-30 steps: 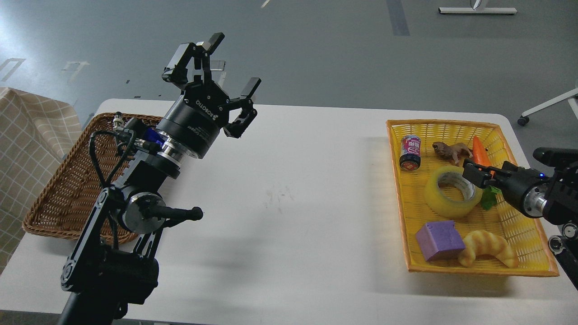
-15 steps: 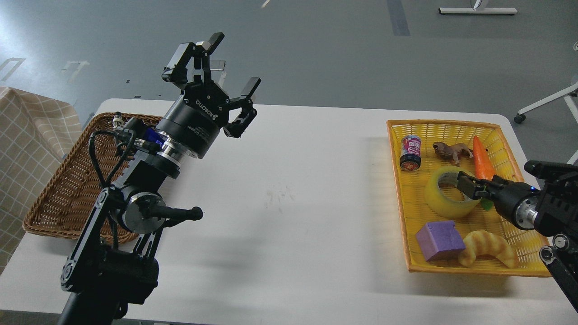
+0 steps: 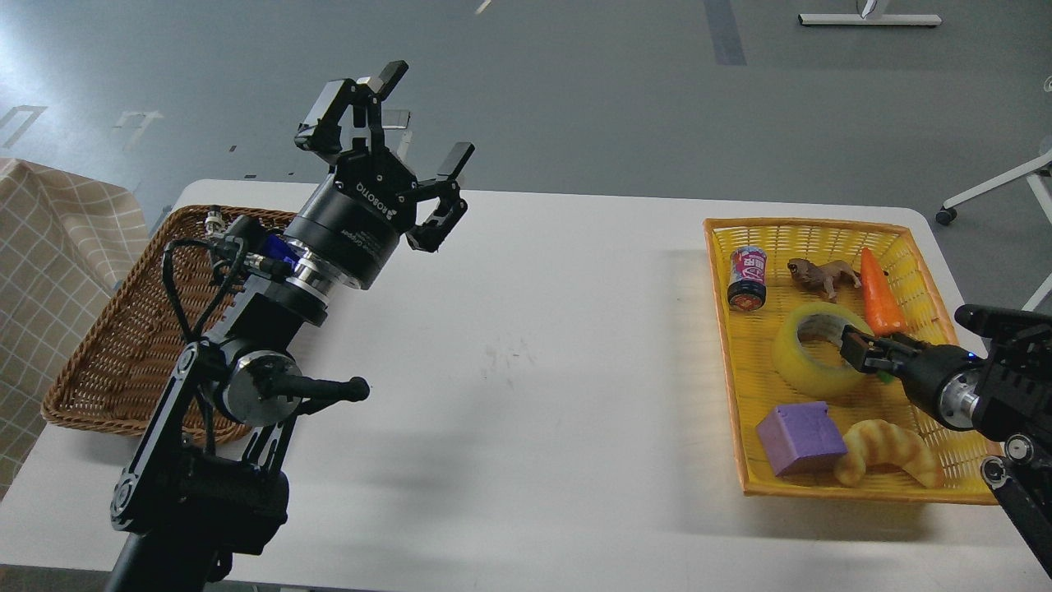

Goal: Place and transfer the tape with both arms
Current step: 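Close the right gripper on the yellow tape roll's rim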

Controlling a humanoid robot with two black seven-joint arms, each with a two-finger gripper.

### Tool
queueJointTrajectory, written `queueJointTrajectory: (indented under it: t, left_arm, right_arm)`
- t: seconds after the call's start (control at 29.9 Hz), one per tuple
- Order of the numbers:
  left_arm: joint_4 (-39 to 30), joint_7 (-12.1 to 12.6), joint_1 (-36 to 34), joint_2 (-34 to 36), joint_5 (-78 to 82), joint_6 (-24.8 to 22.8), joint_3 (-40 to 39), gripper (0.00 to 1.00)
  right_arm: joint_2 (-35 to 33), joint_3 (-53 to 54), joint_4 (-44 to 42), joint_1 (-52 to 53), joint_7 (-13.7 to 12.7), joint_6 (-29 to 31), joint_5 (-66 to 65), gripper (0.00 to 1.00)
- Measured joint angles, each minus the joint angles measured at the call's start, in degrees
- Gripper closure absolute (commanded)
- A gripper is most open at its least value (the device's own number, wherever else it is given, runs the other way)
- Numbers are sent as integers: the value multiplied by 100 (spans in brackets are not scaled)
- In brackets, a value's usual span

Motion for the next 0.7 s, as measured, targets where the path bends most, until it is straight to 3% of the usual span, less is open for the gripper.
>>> queueJointTrajectory:
  t: [0.2, 0.7]
  left_arm:
    - [0, -3, 0, 0, 0, 0, 0, 2]
    - [0, -7, 0, 0, 0, 0, 3, 2]
  right_arm:
    - [6, 0, 3, -2, -1, 0, 0, 43]
    - [40, 0, 33, -6, -1, 0, 0, 49]
